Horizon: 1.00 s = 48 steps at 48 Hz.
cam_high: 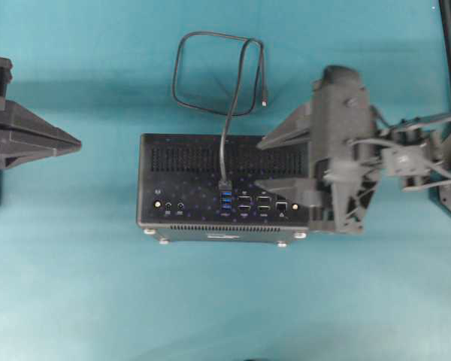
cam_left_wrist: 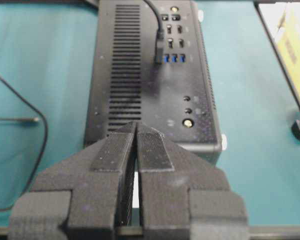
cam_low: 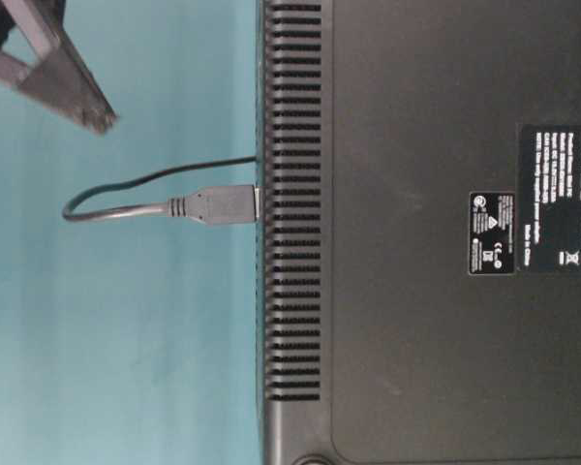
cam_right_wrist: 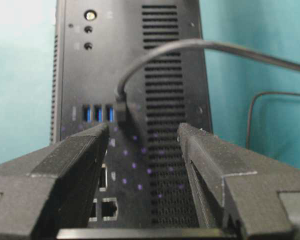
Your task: Insert the USB into the PC box with both arms.
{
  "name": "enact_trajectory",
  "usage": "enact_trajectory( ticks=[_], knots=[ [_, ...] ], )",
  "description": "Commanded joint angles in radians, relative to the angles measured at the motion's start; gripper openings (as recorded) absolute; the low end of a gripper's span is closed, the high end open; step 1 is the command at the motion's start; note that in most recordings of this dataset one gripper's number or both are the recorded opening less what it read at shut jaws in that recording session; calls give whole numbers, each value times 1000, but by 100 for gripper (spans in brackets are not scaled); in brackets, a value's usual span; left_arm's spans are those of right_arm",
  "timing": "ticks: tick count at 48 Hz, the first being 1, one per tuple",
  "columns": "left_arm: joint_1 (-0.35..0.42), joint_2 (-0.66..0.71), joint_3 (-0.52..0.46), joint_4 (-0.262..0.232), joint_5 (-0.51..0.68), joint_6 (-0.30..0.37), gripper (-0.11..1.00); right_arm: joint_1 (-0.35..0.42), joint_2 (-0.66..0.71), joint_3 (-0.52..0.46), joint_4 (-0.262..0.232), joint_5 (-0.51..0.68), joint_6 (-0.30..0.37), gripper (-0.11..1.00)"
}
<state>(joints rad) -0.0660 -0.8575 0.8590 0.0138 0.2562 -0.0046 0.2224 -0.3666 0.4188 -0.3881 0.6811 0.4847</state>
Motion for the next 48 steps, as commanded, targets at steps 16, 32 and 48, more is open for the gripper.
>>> enact_trajectory(
  ticks=[16,32,48],
  knots=[
    [-5,25,-21,3,-17,103,0,5,-80,41,-2,-97,11,67],
    [-5,29,-18,3,-20,112,0,5,-144,123,0,-224,12,66],
    [-5,34,-12,3,-21,123,0,3,-175,158,0,-232,12,66]
  ],
)
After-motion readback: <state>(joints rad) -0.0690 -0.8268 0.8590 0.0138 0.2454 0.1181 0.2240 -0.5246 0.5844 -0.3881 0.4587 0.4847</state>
